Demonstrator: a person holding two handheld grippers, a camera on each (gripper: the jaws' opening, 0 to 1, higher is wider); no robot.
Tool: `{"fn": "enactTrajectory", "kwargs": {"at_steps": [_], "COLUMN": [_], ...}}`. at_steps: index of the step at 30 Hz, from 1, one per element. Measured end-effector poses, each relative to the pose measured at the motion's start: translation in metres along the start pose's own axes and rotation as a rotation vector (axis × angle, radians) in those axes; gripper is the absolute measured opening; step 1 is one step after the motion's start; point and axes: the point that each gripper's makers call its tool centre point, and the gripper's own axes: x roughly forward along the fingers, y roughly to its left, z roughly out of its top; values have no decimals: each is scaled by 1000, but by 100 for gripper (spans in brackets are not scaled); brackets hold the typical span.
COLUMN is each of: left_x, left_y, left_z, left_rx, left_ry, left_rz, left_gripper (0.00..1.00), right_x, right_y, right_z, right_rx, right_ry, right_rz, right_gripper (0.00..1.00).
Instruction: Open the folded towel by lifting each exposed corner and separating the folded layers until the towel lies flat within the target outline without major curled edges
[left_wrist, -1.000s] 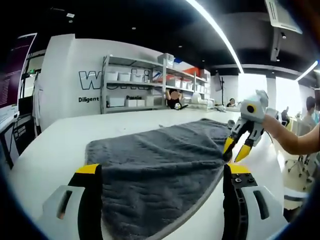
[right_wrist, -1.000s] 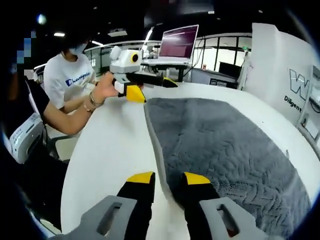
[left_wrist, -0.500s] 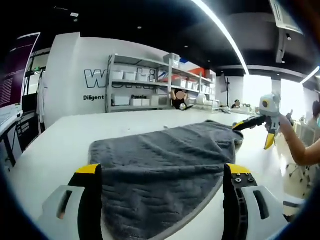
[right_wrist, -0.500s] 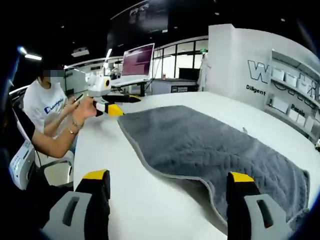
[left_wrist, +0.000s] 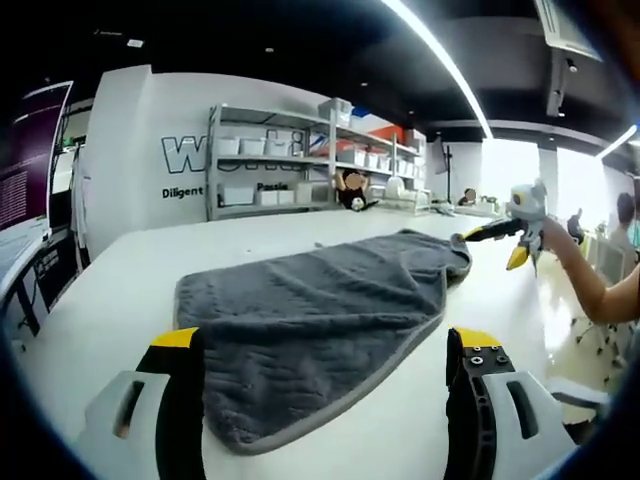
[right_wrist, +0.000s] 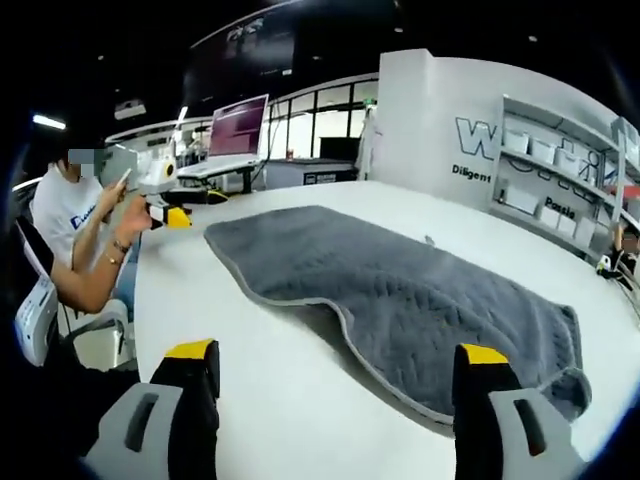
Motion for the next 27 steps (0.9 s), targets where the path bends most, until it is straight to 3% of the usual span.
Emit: {"fn": "enactTrajectory", "kwargs": {"at_steps": [4,12,27], "left_x": [-10,-19,-27], "left_y": [-5,-21,-26], "left_z": [-3,-10,-3], "left_rx": [-3,4,-8], "left_ry": [6,32,-2], "left_rz": [9,-16,-13], "left_gripper": [99,99,99], "right_x": [-19,-42,-44], "right_y": [-16,-30,-32], "right_z": [-7,-19,-14], "right_rx": [7,43,47], "right_ry": [9,3,-5], "right_rz": [-66,-118,-127], "right_gripper": [97,94,92]}}
